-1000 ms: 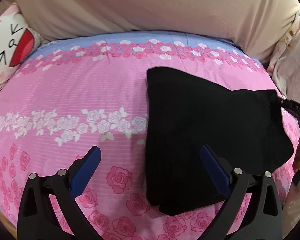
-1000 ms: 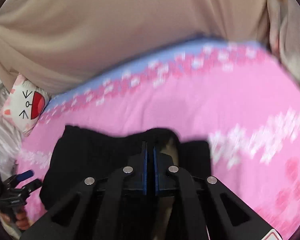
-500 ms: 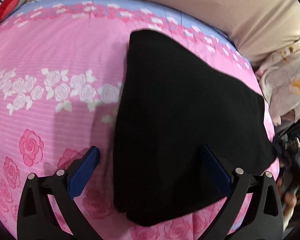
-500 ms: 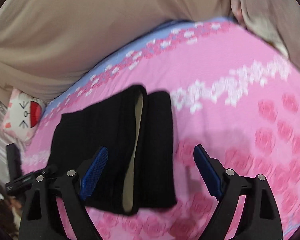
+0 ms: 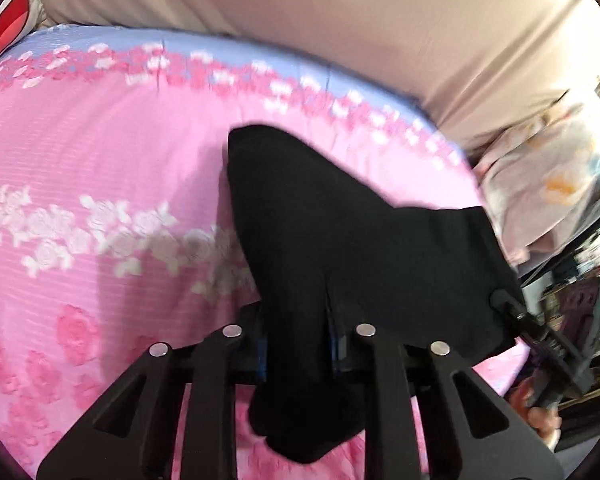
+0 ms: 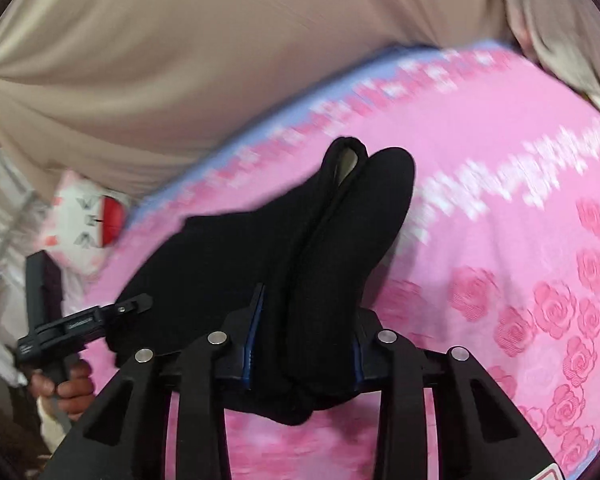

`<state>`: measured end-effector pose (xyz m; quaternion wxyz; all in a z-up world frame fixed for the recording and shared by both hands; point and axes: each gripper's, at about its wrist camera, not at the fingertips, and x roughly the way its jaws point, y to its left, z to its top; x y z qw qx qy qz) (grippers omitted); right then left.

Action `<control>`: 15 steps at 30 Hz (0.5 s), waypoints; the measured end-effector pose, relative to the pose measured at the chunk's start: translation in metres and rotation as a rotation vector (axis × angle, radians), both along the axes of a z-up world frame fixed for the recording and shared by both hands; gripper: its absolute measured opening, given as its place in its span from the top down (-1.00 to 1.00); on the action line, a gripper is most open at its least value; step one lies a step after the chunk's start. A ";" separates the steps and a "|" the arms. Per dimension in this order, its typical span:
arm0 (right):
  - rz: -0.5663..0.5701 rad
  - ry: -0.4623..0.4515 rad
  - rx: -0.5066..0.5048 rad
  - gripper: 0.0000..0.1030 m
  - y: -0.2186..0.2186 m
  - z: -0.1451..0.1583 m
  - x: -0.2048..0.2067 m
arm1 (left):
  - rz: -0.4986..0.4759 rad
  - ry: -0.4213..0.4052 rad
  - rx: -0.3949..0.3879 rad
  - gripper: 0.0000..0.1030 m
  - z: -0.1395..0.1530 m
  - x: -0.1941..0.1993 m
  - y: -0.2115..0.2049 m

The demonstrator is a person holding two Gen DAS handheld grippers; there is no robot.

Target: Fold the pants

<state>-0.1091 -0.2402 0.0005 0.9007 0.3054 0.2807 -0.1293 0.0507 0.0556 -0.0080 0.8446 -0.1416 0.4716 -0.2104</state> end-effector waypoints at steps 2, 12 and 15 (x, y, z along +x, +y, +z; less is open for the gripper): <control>0.047 -0.018 -0.027 0.38 0.017 0.014 -0.002 | -0.001 -0.039 0.025 0.63 0.019 -0.017 0.017; -0.107 0.049 -0.055 0.34 0.020 -0.009 -0.016 | 0.165 -0.154 0.358 -0.28 0.011 -0.056 0.039; -0.012 0.040 -0.177 0.88 0.037 0.022 0.006 | 0.168 -0.215 0.335 -0.60 0.023 -0.051 0.024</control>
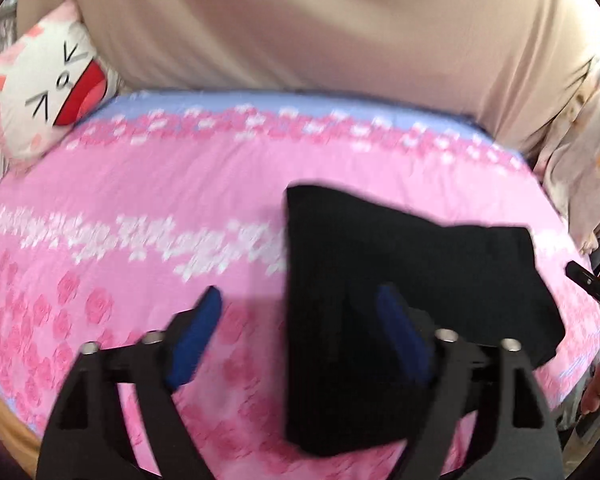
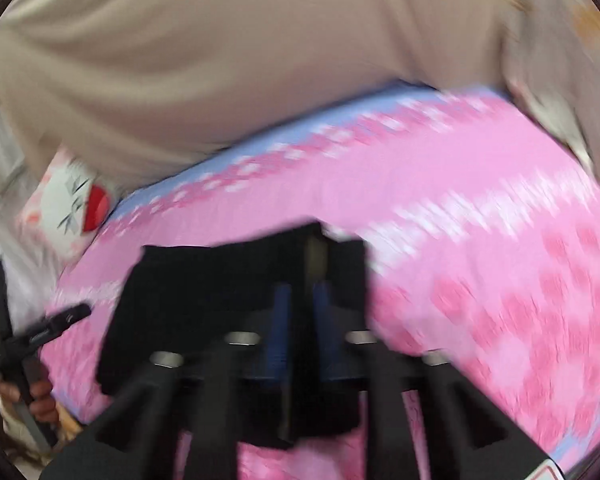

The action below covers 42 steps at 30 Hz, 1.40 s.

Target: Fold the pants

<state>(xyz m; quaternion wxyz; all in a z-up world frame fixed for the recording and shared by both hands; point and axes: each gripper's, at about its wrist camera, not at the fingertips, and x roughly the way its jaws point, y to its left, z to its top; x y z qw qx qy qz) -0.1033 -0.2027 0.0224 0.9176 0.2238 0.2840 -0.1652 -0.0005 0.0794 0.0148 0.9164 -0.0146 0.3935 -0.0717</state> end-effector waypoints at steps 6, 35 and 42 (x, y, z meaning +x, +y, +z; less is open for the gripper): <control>0.193 0.166 -0.115 1.00 0.026 -0.019 0.096 | -0.073 0.024 0.090 -0.63 -0.024 0.022 -0.053; 0.222 0.133 0.165 -0.52 0.027 -0.053 -0.016 | -0.014 0.104 0.160 -0.84 -0.051 0.024 -0.052; 0.209 0.173 -0.040 -0.17 0.049 -0.062 -0.018 | -0.026 0.113 0.133 -0.84 -0.045 0.013 -0.048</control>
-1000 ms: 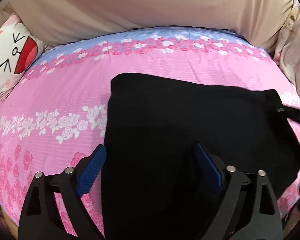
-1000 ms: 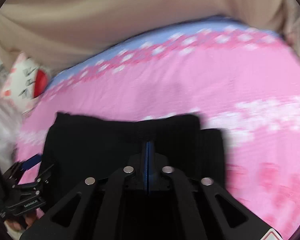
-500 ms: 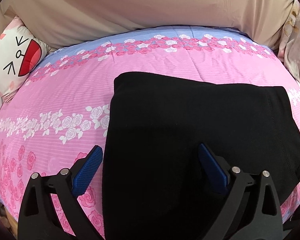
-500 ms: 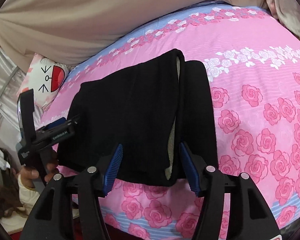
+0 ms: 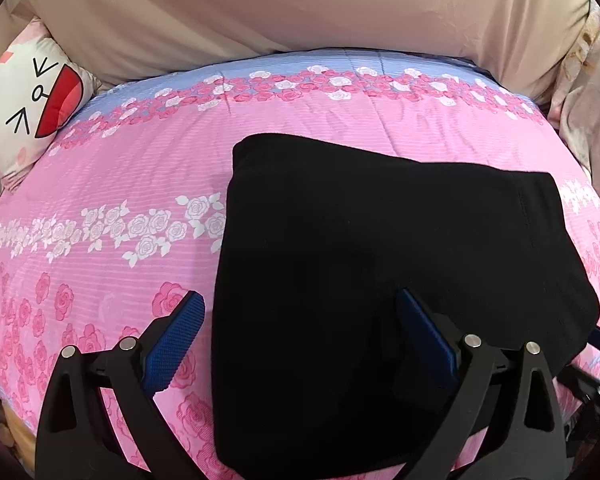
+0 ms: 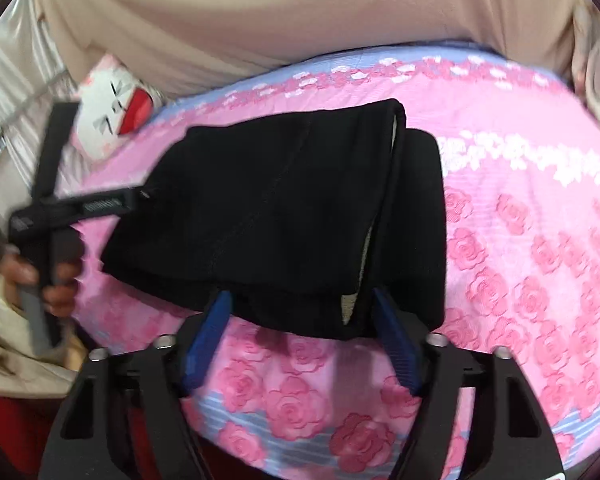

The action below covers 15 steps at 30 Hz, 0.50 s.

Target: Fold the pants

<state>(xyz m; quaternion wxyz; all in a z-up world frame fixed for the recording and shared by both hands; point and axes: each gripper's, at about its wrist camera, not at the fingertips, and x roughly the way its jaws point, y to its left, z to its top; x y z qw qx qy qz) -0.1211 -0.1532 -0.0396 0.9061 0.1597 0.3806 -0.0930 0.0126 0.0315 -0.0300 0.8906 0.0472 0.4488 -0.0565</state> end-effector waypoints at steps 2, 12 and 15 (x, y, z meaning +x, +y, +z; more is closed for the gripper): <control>-0.011 0.000 -0.047 0.16 0.001 0.000 0.002 | -0.004 0.005 -0.001 -0.84 0.000 -0.002 -0.001; -0.040 -0.012 -0.122 0.68 -0.017 0.022 0.000 | -0.017 -0.064 0.054 -0.84 0.010 -0.016 -0.007; -0.083 -0.010 0.007 0.61 -0.039 -0.005 -0.008 | -0.011 -0.023 0.082 -0.84 0.000 -0.012 -0.007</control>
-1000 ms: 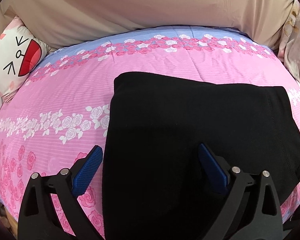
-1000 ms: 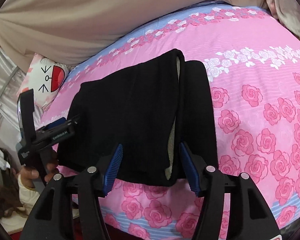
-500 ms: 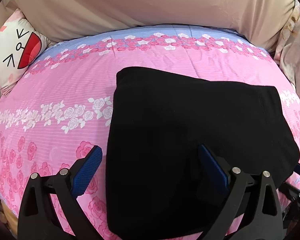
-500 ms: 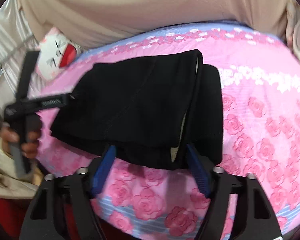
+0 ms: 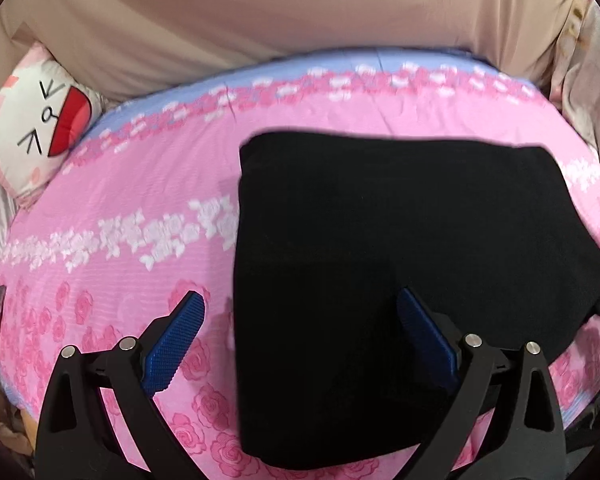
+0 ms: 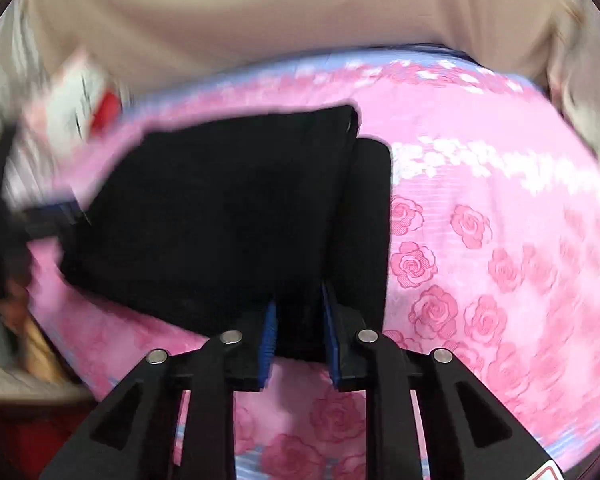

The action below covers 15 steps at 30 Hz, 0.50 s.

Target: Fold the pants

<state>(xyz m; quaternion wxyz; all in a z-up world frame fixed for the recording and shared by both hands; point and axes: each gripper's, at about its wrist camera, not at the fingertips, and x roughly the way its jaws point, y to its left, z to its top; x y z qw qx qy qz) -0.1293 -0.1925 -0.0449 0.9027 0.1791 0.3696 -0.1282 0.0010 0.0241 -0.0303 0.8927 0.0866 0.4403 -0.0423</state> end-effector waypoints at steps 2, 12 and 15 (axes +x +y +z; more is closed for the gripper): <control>-0.043 -0.041 0.026 0.36 -0.005 0.017 -0.013 | -0.012 -0.001 -0.041 -0.84 0.005 -0.004 0.008; -0.089 -0.096 0.584 -0.60 -0.069 -0.017 -0.026 | 0.019 0.317 -0.498 -0.84 -0.024 0.007 0.093; -0.076 -0.097 0.633 -0.61 -0.064 -0.028 -0.016 | 0.001 0.333 -0.542 -0.88 -0.029 0.007 0.089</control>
